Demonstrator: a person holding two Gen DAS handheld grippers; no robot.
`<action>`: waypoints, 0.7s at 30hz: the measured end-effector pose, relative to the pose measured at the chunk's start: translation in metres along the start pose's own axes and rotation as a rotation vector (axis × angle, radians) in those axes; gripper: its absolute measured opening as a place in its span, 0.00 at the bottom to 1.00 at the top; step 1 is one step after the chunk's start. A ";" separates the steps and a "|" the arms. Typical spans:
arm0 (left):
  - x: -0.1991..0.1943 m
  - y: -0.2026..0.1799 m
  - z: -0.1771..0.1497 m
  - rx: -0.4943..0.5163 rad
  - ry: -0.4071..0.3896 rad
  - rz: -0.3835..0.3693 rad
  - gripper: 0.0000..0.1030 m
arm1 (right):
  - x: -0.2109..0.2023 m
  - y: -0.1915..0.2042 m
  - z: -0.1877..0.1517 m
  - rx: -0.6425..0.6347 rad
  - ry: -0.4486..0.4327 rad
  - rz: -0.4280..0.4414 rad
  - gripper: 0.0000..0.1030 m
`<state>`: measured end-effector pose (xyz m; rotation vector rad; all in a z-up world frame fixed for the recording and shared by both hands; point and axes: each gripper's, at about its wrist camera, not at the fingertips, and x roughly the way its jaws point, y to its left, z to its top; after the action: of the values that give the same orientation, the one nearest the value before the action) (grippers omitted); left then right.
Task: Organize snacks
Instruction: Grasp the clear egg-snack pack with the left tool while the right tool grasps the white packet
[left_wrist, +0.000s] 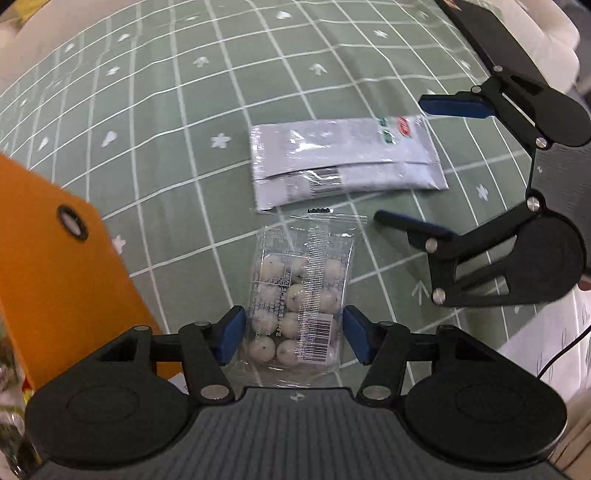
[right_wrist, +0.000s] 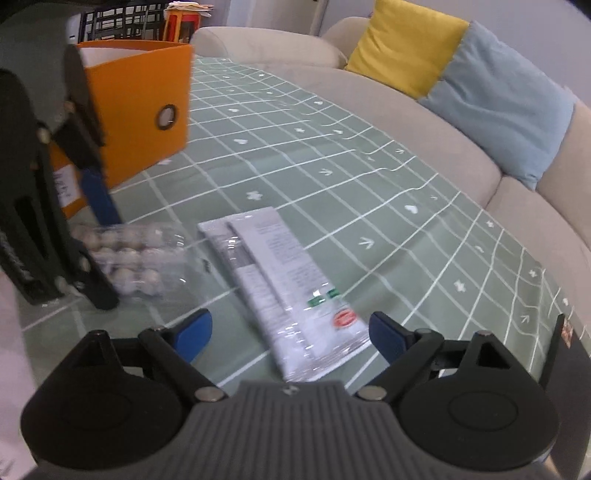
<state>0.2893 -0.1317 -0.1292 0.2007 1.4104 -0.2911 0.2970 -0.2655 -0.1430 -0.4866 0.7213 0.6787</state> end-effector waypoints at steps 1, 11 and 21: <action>0.000 0.002 -0.001 -0.014 -0.002 0.001 0.64 | 0.002 -0.004 0.000 0.016 -0.003 0.004 0.86; -0.001 0.000 -0.007 -0.059 -0.027 0.019 0.65 | 0.021 -0.025 0.002 0.228 -0.013 0.057 0.87; -0.015 -0.010 -0.019 -0.082 -0.082 0.044 0.65 | 0.004 -0.003 0.013 0.301 0.131 0.008 0.65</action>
<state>0.2659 -0.1340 -0.1168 0.1512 1.3327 -0.2025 0.3072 -0.2584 -0.1367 -0.2526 0.9319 0.5370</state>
